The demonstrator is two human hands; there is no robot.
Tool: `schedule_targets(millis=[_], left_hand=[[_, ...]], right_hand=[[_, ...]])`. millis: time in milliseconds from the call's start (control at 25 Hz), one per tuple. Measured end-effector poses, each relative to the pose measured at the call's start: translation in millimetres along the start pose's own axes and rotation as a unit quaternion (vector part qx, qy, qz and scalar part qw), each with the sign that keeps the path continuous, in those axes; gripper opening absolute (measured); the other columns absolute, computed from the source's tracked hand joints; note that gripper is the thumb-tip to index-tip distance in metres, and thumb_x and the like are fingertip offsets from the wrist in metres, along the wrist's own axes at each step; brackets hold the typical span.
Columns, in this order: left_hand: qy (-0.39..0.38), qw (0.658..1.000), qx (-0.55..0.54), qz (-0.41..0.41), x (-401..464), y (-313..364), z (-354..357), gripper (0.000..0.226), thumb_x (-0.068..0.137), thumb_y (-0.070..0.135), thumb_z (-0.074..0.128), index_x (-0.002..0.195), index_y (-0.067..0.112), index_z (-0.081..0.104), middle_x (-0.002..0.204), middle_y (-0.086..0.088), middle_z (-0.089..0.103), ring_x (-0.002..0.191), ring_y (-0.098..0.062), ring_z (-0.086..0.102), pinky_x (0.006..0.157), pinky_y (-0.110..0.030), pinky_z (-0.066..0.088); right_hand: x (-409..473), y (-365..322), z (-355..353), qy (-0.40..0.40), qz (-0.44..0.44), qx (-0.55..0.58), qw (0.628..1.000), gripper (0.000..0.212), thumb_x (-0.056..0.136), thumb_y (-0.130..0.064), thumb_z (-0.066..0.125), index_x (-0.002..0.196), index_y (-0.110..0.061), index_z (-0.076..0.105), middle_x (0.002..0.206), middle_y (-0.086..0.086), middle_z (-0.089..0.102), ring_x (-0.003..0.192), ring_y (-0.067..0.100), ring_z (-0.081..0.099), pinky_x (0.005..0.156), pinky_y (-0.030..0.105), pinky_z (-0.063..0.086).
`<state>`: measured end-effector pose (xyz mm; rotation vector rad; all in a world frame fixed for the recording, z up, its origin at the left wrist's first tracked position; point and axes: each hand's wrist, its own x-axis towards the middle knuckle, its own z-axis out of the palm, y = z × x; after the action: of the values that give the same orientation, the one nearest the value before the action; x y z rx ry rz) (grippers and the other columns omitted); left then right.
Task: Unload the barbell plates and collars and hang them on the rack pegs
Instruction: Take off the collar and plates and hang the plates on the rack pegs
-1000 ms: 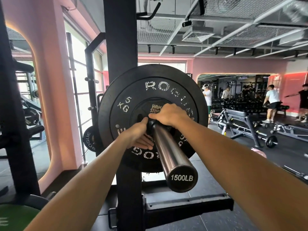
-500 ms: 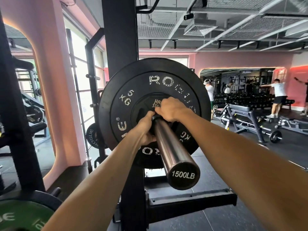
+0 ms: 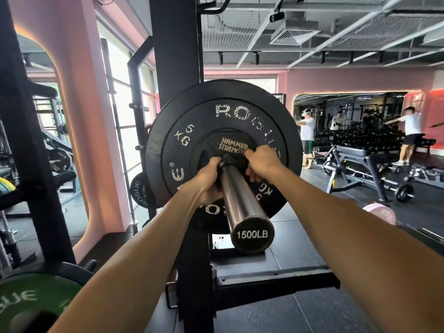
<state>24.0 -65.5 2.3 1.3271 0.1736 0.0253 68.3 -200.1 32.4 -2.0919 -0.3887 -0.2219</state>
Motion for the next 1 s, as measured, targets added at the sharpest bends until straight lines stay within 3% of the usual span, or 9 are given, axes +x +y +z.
schedule_targets(millis=[240, 400, 480, 600, 760, 1000], left_hand=[[0.002, 1.000, 0.002, -0.015, -48.5, -2.7, 9.8, 0.047, 0.097, 0.046, 0.041, 0.115, 0.005, 0.055, 0.084, -0.014, 0.063, 0.072, -0.024, 0.061, 0.049, -0.029, 0.056], [0.013, 1.000, 0.009, -0.019, -102.6, -9.3, 20.6, 0.051, 0.098, 0.046, 0.041, 0.115, 0.001, 0.055, 0.086, -0.017, 0.064, 0.060, -0.025, 0.067, 0.045, -0.031, 0.056], [0.016, 1.000, 0.006, -0.016, -129.7, -15.0, 26.2, 0.056, 0.097, 0.048, 0.042, 0.124, 0.001, 0.054, 0.094, -0.018, 0.065, 0.065, -0.025, 0.068, 0.053, -0.034, 0.058], [0.016, 1.000, 0.010, -0.003, -172.9, -23.5, 35.2, 0.047, 0.099, 0.047, 0.040, 0.117, 0.005, 0.056, 0.100, -0.018, 0.064, 0.081, -0.027, 0.064, 0.072, -0.044, 0.060], [0.007, 1.000, 0.024, -0.004, -234.7, -31.8, 47.5, 0.041, 0.101, 0.044, 0.038, 0.110, 0.008, 0.058, 0.099, -0.014, 0.064, 0.092, -0.028, 0.060, 0.060, -0.039, 0.061], [-0.039, 0.998, 0.043, 0.014, -301.6, -47.7, 64.7, 0.039, 0.102, 0.041, 0.039, 0.104, 0.009, 0.060, 0.087, -0.013, 0.072, 0.086, -0.027, 0.067, 0.080, -0.039, 0.057]], right_hand=[[-35.6, -9.3, -14.1, -0.035, 0.028, 0.003, 0.999, 0.036, 0.099, -0.020, 0.034, 0.073, 0.000, 0.048, 0.057, 0.013, 0.060, 0.034, 0.024, 0.051, 0.034, 0.020, 0.033], [-85.5, -15.8, -29.0, -0.050, 0.028, 0.007, 0.998, 0.035, 0.099, -0.019, 0.032, 0.074, 0.000, 0.048, 0.059, 0.013, 0.058, 0.040, 0.025, 0.049, 0.037, 0.023, 0.034], [-112.8, -19.6, -37.7, -0.053, 0.024, 0.020, 0.998, 0.033, 0.099, -0.018, 0.033, 0.075, 0.000, 0.048, 0.059, 0.014, 0.057, 0.039, 0.025, 0.048, 0.035, 0.022, 0.033], [-152.8, -23.8, -50.0, -0.057, 0.021, 0.027, 0.998, 0.037, 0.099, -0.019, 0.033, 0.071, -0.001, 0.048, 0.057, 0.013, 0.057, 0.036, 0.022, 0.047, 0.032, 0.021, 0.032], [-208.3, -32.3, -67.4, -0.061, 0.020, 0.035, 0.997, 0.041, 0.100, -0.020, 0.033, 0.067, -0.002, 0.049, 0.056, 0.011, 0.058, 0.037, 0.020, 0.047, 0.033, 0.021, 0.032], [-272.1, -37.8, -96.3, -0.084, 0.035, 0.040, 0.995, 0.036, 0.102, -0.020, 0.028, 0.078, -0.001, 0.046, 0.060, 0.010, 0.057, 0.041, 0.020, 0.045, 0.034, 0.019, 0.032]])
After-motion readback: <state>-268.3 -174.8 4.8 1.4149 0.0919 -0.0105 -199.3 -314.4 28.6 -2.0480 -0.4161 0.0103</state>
